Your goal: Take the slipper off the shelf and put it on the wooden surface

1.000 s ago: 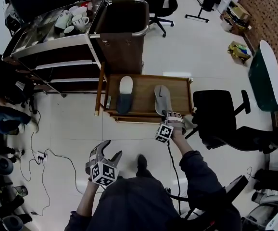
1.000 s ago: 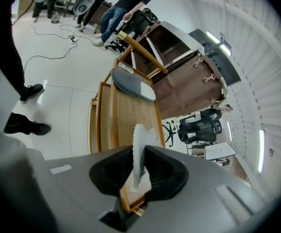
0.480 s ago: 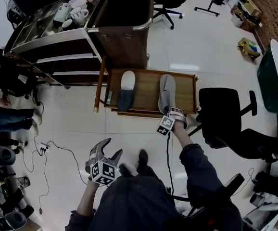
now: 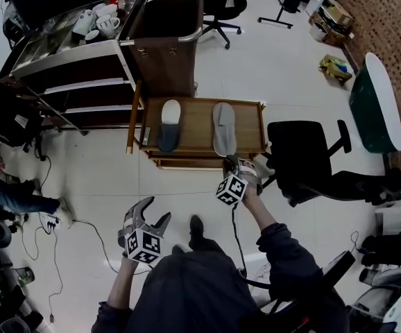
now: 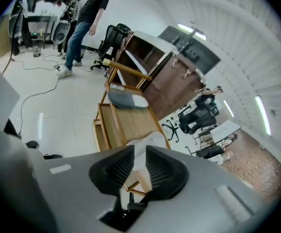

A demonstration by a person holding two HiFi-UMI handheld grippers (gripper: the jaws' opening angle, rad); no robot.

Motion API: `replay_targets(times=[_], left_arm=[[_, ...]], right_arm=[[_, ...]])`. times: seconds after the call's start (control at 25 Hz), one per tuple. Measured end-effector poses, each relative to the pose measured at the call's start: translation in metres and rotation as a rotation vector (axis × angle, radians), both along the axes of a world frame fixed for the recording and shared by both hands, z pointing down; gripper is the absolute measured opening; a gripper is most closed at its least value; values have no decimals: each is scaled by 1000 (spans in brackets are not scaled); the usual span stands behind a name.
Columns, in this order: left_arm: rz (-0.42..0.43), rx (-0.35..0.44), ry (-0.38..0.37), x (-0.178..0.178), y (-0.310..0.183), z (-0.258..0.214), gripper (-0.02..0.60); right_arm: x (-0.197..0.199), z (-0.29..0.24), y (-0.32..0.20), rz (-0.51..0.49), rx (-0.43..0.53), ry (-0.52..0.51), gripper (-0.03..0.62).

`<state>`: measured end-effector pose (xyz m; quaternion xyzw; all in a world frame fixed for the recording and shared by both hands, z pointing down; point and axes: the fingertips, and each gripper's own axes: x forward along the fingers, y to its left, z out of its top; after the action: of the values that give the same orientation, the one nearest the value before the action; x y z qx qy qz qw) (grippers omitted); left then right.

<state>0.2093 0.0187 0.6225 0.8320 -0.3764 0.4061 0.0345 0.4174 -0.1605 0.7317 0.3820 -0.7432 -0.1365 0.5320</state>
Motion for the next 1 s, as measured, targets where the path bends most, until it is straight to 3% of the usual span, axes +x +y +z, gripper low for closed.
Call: replay_targets(times=[0.2,0.48,0.72,1.0], left_arm=[[33,49,15,2,48,-9,307],[78,56,31,-1,125,-9,307],[145,75,46,6,170,-12,307],[179,77,55,14,198,-13,307]], right_arm=[[-16,-89,68,38,165,-79,14],[-52,-178,190,31,279,-145,3],[-65,-185,272,47,279,-152,2],[-62,-186,312,77,282,-158,2]])
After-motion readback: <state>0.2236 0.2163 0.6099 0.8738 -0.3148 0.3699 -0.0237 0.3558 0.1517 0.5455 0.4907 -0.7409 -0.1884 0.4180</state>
